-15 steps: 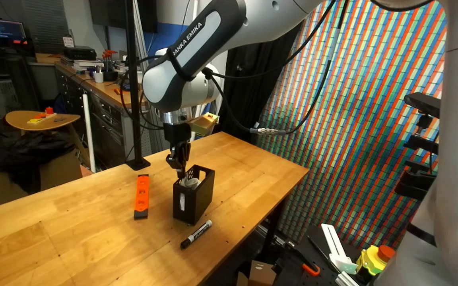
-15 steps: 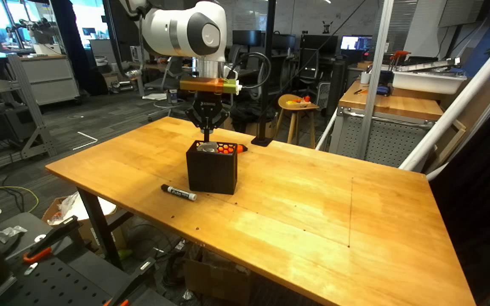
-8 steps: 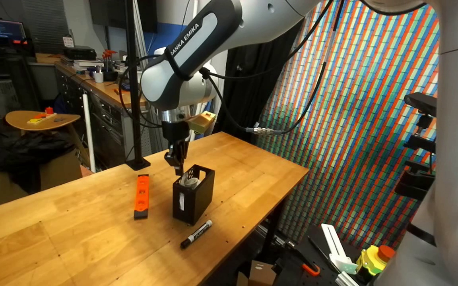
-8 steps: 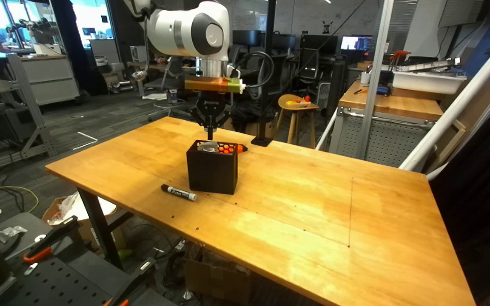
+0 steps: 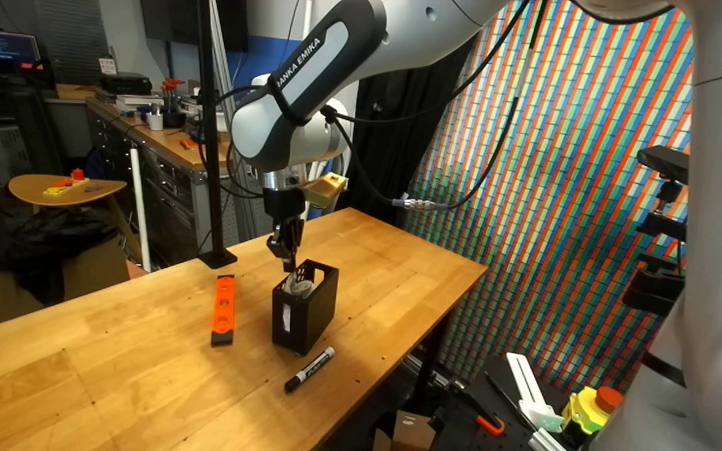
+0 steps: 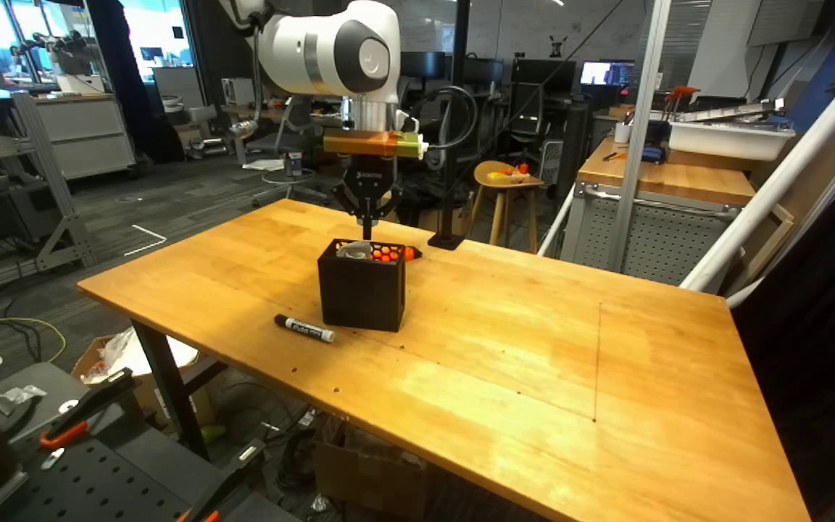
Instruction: Put the white towel inside the black holder
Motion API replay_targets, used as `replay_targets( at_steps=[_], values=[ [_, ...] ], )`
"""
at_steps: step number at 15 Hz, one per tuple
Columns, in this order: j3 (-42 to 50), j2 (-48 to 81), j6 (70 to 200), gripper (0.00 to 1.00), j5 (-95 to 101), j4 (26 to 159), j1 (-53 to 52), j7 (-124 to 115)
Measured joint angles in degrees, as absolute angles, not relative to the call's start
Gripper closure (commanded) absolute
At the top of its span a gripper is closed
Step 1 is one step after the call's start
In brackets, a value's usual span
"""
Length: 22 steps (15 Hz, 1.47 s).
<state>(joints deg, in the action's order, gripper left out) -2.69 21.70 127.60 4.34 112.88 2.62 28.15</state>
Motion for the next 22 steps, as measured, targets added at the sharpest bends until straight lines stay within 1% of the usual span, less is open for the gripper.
replay_targets(
  at_steps=[9, 22],
  values=[
    [-2.62, 20.87, 127.76, 1.0, 4.34, 114.48, 3.16, 28.15],
    [-2.65, 18.36, 129.8, 1.0, 4.34, 120.58, 3.26, 28.12]
  ],
)
